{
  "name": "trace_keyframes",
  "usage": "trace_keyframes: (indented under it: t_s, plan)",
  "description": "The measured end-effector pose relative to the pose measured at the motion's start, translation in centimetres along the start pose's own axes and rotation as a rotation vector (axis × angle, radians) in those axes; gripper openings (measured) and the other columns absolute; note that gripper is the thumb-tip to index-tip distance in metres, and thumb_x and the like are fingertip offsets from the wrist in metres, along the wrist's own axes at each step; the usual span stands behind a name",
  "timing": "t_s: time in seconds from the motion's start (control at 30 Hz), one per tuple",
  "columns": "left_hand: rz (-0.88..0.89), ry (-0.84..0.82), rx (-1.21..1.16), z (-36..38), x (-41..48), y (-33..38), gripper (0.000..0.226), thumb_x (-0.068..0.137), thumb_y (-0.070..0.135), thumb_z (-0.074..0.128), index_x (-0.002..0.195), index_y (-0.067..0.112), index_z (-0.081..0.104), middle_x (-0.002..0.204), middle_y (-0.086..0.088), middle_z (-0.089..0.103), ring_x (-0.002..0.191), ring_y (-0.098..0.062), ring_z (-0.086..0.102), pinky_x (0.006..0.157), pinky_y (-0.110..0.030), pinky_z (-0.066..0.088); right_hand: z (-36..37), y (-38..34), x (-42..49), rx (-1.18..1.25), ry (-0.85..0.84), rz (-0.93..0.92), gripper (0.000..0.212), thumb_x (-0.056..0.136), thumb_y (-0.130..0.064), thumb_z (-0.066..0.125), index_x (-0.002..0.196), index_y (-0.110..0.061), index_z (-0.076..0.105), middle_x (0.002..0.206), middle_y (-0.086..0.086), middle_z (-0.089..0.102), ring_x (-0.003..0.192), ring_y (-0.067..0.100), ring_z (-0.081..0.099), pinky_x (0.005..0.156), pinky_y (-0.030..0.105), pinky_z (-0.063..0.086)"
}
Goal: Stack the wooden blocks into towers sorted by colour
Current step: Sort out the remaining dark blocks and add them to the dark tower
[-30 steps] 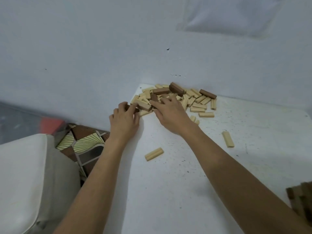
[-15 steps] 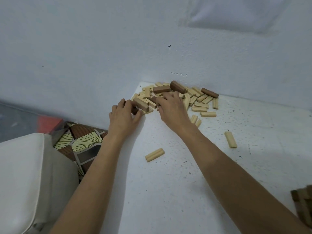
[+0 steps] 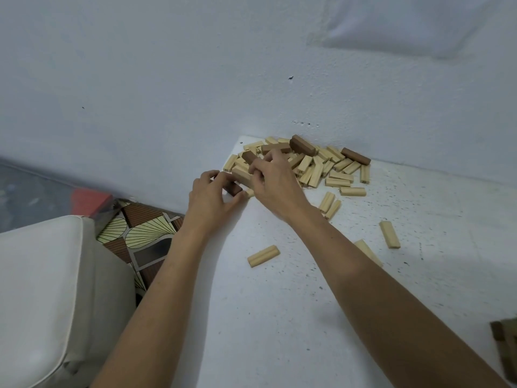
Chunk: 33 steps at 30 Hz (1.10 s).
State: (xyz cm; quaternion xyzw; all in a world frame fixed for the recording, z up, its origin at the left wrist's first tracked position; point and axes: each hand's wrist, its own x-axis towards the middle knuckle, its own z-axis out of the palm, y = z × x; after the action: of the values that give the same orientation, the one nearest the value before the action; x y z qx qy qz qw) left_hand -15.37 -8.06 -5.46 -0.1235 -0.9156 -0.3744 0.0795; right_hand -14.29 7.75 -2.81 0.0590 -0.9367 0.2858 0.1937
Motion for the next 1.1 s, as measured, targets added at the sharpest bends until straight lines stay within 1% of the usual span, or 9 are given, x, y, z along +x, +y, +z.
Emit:
trace_keyframes:
  t_s: [0.1,0.17,0.27,0.4,0.6,0.67,0.77,0.97,1.1]
  plan:
    - [0.048,-0.004,-0.037,-0.2,-0.2,-0.6,0.015,0.076,0.051,0.066,0.084,0.043,0.056,0.097,0.020,0.063,0.120,-0.004,0.041,0.095,-0.027,0.037,0.3,-0.2,-0.3,-0.040,-0.045,0.006,0.022,0.089,-0.030,0.063,0.091,-0.009,0.068,0.107,0.008,0.045,0.097,0.027,0.048,0.080,0.035,0.048]
    - [0.046,-0.050,-0.049,-0.8,-0.1,-1.0,0.017,0.077,0.040,0.069,0.088,0.042,0.056,0.101,0.019,0.063,0.121,-0.005,0.039,0.095,-0.024,0.035,0.5,0.0,-0.4,-0.091,-0.045,-0.013,0.016,0.089,-0.023,0.066,0.094,-0.007,0.067,0.109,0.010,0.045,0.101,0.028,0.047,0.083,0.037,0.048]
    - [0.066,-0.080,-0.033,-1.4,0.0,-1.0,0.024,0.079,0.025,0.074,0.093,0.036,0.057,0.093,0.021,0.062,0.117,-0.010,0.042,0.088,-0.023,0.031,0.5,0.2,-0.5,-0.103,-0.041,-0.014,0.013,0.089,-0.013,0.066,0.099,-0.006,0.066,0.108,0.011,0.046,0.103,0.029,0.047,0.083,0.040,0.049]
    - [0.063,-0.065,-0.017,-1.4,-0.5,-1.1,0.021,0.080,0.029,0.071,0.093,0.035,0.057,0.097,0.013,0.065,0.115,-0.013,0.043,0.088,-0.027,0.034,0.4,-0.1,-0.8,-0.085,-0.051,-0.032,0.012,0.088,-0.006,0.064,0.100,-0.008,0.065,0.102,0.011,0.048,0.095,0.030,0.049,0.079,0.041,0.049]
    - [0.083,0.031,-0.038,-2.0,-2.3,0.0,0.027,0.078,0.021,0.074,0.102,0.021,0.063,0.089,0.031,0.052,0.114,-0.014,0.047,0.094,-0.032,0.041,-0.1,0.3,-1.4,0.013,0.040,-0.065,0.010,0.087,0.000,0.062,0.095,-0.005,0.066,0.088,0.013,0.056,0.082,0.029,0.054,0.071,0.044,0.050]
    - [0.106,0.032,-0.034,-2.2,-2.7,0.0,0.028,0.079,0.022,0.074,0.105,0.021,0.062,0.092,0.026,0.058,0.114,-0.014,0.046,0.096,-0.036,0.042,-0.5,0.4,-1.9,0.032,0.061,-0.076,0.011,0.087,0.000,0.061,0.096,-0.005,0.066,0.089,0.012,0.058,0.082,0.027,0.056,0.071,0.043,0.051]
    - [0.121,0.011,-0.051,-2.5,-3.4,0.3,0.033,0.080,0.026,0.074,0.110,0.026,0.059,0.106,0.011,0.064,0.117,-0.015,0.045,0.098,-0.040,0.043,-1.6,0.6,-3.0,0.065,0.099,-0.078,0.012,0.088,-0.003,0.062,0.098,-0.008,0.066,0.091,0.007,0.060,0.083,0.022,0.058,0.074,0.040,0.053]
    - [0.145,-0.033,-0.098,-3.1,-7.0,3.7,0.042,0.080,0.029,0.077,0.118,0.026,0.059,0.115,0.012,0.053,0.108,-0.011,0.051,0.092,-0.025,0.038,-5.7,0.8,-8.3,0.155,0.130,-0.036,0.016,0.090,-0.003,0.063,0.105,-0.008,0.067,0.097,0.006,0.066,0.086,0.016,0.062,0.077,0.029,0.055]
    - [0.177,-0.123,-0.107,-2.4,-10.2,5.9,0.047,0.078,0.038,0.077,0.120,0.033,0.056,0.121,0.014,0.053,0.106,-0.004,0.051,0.089,-0.016,0.036,-8.5,1.3,-13.5,0.190,0.083,0.065,0.036,0.089,-0.006,0.064,0.124,-0.013,0.063,0.116,0.002,0.068,0.097,0.013,0.064,0.084,0.024,0.056]
